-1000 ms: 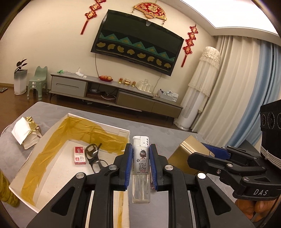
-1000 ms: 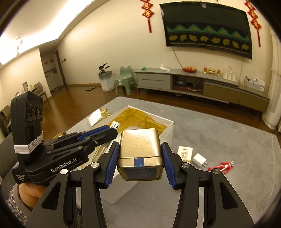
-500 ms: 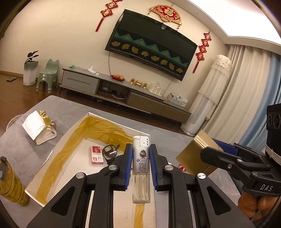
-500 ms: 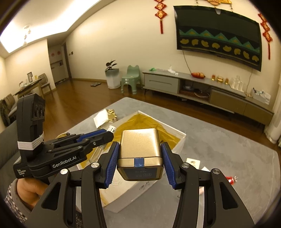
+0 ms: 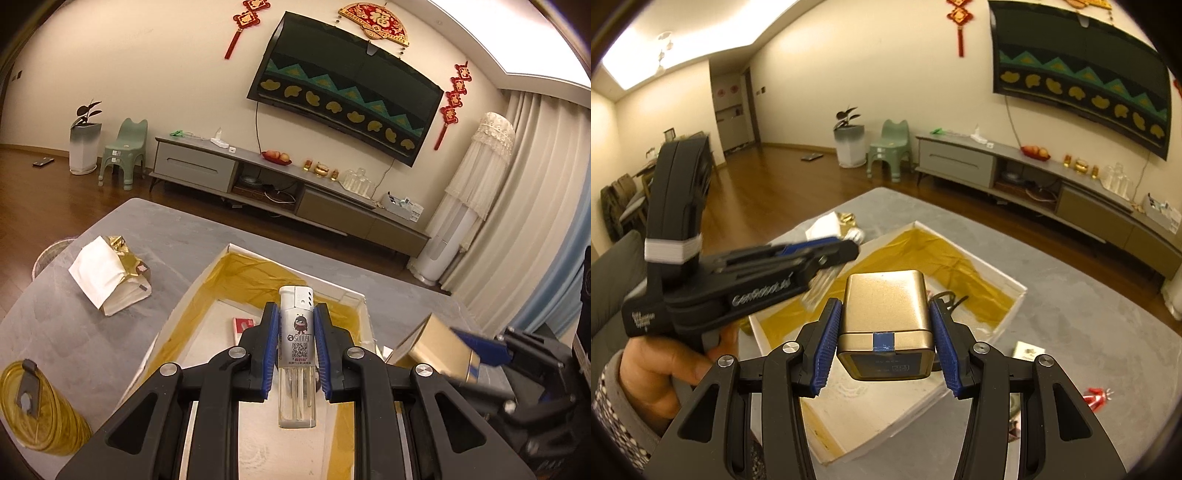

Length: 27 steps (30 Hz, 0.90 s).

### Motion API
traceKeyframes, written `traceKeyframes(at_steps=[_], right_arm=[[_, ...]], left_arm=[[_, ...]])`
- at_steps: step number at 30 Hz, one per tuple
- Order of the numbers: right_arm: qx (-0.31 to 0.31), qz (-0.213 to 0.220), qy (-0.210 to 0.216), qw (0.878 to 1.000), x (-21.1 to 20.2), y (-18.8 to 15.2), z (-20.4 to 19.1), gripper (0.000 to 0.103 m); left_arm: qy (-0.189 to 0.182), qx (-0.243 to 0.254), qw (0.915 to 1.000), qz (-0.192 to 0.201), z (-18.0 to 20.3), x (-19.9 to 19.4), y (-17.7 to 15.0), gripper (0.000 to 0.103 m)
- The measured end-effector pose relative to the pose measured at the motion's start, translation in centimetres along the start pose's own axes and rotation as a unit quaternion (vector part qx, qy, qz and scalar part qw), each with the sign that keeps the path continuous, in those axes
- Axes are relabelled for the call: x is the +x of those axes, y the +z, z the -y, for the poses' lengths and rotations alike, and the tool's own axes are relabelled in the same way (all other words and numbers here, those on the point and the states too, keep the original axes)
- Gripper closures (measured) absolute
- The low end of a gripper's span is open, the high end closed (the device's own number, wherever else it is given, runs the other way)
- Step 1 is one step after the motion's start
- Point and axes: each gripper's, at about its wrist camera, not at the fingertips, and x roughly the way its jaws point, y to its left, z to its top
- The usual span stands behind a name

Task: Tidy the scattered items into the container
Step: 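Carry the gold tin and clear tube over the white cardboard box with both tools, then lower and release the gold tin with the right tool while the left tool releases the clear tube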

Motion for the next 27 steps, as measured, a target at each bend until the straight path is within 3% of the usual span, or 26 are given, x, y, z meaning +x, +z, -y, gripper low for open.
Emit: traceKeyframes(at_steps=[7, 18, 27], right_arm=[[-0.005, -0.032, 0.014, 0.999, 2.9, -0.5, -0.4, 0.052], [0.011, -0.090, 0.039, 0.995, 7.3, -0.8, 0.5, 0.052], [0.000, -0.132, 0.045, 0.990, 10.3, -0.4, 0.5, 0.052]], left_arm=[[0.016, 0.005, 0.9996, -0.023, -1.0, 2.9, 1.4, 0.083], [0.049, 0.027, 0.9942, -0.092, -2.4, 7.8, 1.9, 0.083], [0.071, 0.052, 0.9892, -0.117, -1.9, 10.1, 2.6, 0.083]])
